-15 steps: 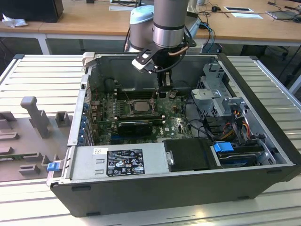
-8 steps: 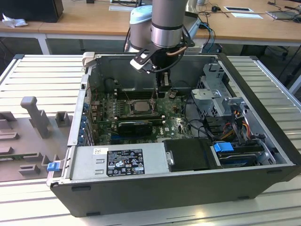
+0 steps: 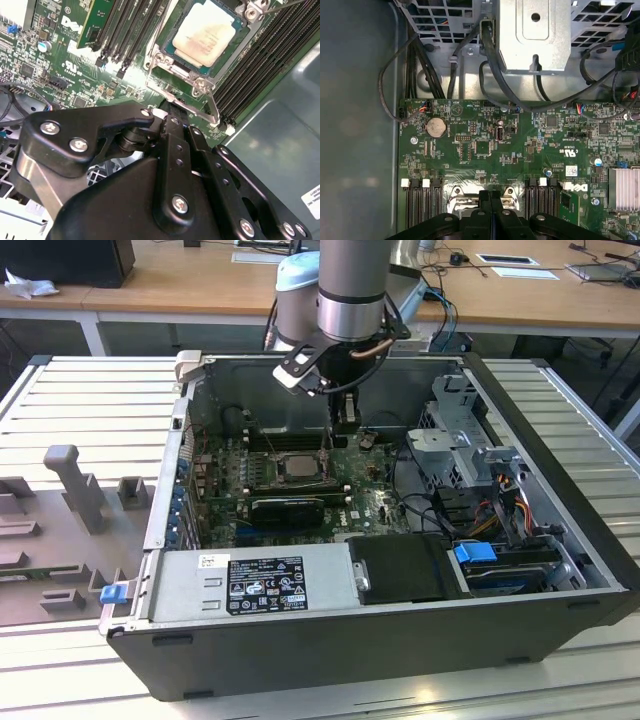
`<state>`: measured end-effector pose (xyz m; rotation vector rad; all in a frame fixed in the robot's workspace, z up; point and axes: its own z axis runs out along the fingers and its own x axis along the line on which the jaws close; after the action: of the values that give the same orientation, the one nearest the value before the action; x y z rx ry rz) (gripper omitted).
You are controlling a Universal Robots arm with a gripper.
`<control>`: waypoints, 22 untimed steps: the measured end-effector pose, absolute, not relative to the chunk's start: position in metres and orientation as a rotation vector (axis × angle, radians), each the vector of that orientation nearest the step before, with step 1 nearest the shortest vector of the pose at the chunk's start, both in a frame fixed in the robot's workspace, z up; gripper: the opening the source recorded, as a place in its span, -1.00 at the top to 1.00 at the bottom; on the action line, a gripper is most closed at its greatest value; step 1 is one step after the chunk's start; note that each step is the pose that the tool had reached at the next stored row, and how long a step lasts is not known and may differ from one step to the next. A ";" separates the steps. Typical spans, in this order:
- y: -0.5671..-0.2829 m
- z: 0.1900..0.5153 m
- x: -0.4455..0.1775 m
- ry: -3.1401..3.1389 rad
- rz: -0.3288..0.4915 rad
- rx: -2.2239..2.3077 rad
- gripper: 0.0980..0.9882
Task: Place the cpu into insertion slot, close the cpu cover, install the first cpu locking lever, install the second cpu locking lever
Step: 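Close the cpu cover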
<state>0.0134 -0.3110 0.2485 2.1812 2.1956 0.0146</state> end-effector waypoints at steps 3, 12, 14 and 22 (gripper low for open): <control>-0.311 0.248 0.011 2.196 0.015 2.181 0.98; -0.311 0.248 0.003 2.196 0.015 2.181 0.98; -0.311 0.248 0.001 2.196 0.015 2.181 0.98; -0.311 0.247 -0.011 2.196 0.015 2.181 0.98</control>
<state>-0.0108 -0.3110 0.2469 2.1811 2.1958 0.0149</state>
